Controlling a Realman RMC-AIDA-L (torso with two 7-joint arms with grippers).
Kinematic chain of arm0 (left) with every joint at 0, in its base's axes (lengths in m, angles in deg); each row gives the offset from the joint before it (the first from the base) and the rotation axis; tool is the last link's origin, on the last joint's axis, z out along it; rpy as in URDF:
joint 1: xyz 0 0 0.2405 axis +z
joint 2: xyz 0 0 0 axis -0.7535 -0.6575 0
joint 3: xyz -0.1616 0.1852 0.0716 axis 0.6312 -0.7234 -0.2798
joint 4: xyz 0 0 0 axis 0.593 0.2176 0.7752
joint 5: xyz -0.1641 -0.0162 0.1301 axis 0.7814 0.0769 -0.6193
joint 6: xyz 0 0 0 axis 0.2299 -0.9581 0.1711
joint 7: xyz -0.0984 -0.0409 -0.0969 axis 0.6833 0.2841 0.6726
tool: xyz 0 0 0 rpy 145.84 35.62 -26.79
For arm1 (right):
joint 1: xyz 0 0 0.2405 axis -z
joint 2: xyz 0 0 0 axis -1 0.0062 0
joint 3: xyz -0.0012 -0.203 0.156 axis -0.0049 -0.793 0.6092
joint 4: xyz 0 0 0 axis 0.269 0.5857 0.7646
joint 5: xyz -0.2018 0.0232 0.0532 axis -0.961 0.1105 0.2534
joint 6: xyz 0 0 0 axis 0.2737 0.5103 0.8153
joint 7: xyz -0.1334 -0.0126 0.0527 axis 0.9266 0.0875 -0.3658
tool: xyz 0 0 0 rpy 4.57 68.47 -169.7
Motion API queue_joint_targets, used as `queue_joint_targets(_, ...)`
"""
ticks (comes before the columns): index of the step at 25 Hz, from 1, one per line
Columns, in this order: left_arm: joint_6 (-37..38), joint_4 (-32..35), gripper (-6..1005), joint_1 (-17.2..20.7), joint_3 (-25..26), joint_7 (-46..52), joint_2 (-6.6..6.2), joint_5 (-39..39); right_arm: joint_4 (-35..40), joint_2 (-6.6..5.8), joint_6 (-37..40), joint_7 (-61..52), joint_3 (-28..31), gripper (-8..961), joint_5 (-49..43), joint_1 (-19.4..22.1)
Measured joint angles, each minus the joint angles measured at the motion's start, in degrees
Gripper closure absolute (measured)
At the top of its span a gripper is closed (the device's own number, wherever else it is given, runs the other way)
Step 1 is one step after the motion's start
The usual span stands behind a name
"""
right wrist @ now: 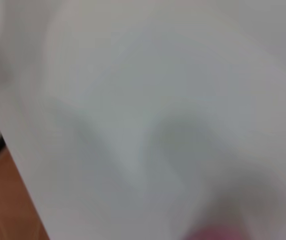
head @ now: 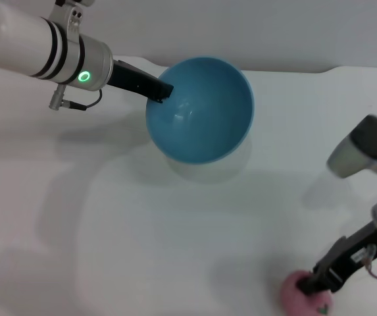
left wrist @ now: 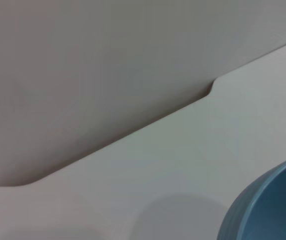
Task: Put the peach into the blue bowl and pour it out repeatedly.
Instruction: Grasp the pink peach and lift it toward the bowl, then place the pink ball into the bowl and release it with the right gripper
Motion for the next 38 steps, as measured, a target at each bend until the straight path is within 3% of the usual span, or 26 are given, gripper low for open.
queue_joint_targets(7, 1.1, -0.6, 1000, -0.8, -1.1, 0.5, -0.05, -0.3, 8.7, -0.24, 6.4, 4.3, 12.0, 909, 4.6, 3.5)
queue_joint_targets(11, 1.5, -0.6, 1001, -1.2, -3.4, 0.8, 0.03, -0.3, 12.8, -0.32, 10.3, 9.1, 18.9, 891, 10.8, 4.1)
queue_joint_targets(17, 0.5, -1.1, 1001, -1.9, -12.2, 3.4, 0.34, 0.0, 16.9, -0.49, 11.9, 13.2, 26.3, 863, 17.8, 3.8)
queue_joint_targets(25, -0.6, -1.2, 1000, -3.5, -19.6, 7.5, 0.75, 1.6, 15.1, -0.37, 8.2, 16.5, 26.5, 827, 15.5, 3.0)
queue_joint_targets(34, 0.6, -1.3, 999, -5.6, -22.5, 8.6, 0.84, 4.0, 12.3, -0.55, 6.3, 16.8, 24.1, 786, 13.0, 2.4)
queue_joint_targets(38, 0.8, -1.3, 999, -5.8, -23.3, 9.0, 0.84, 4.0, 12.3, -0.48, 6.8, 16.8, 22.8, 682, 12.5, 1.9)
